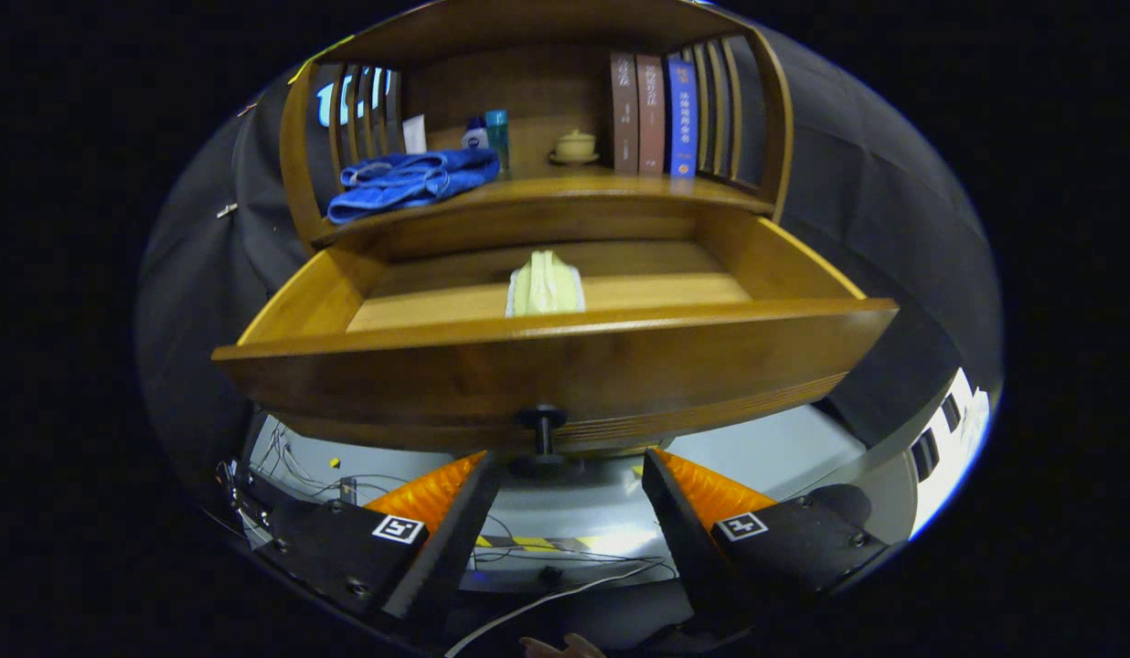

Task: Pull open the drawer, take out the items inside it, and place them on the countertop above the cabinet.

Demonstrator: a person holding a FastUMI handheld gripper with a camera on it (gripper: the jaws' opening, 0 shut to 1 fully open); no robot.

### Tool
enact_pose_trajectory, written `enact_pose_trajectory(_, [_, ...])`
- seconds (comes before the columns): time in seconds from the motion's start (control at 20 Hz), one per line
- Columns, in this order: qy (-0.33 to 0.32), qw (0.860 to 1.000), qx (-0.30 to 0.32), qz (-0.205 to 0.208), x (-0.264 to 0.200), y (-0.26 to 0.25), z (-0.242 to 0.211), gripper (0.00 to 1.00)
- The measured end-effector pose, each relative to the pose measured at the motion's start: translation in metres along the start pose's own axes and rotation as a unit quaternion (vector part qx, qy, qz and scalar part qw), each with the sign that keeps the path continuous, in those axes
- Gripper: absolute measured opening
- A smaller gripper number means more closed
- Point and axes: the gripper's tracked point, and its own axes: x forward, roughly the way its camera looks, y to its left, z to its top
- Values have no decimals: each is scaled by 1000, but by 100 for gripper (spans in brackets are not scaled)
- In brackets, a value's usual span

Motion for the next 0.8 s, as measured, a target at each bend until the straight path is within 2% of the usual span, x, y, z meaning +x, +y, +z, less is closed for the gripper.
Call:
enact_pose_trajectory(0.15, [-61, 998, 5, 13, -24, 8, 59, 100])
enact_pose_trajectory(0.35, [-90, 995, 13, 46, -11, 22, 126, 99])
enact_pose_trajectory(0.55, [-38, 998, -4, 59, 39, 35, 156, 100])
enact_pose_trajectory(0.8, [73, 996, -11, 52, 105, 40, 151, 99])
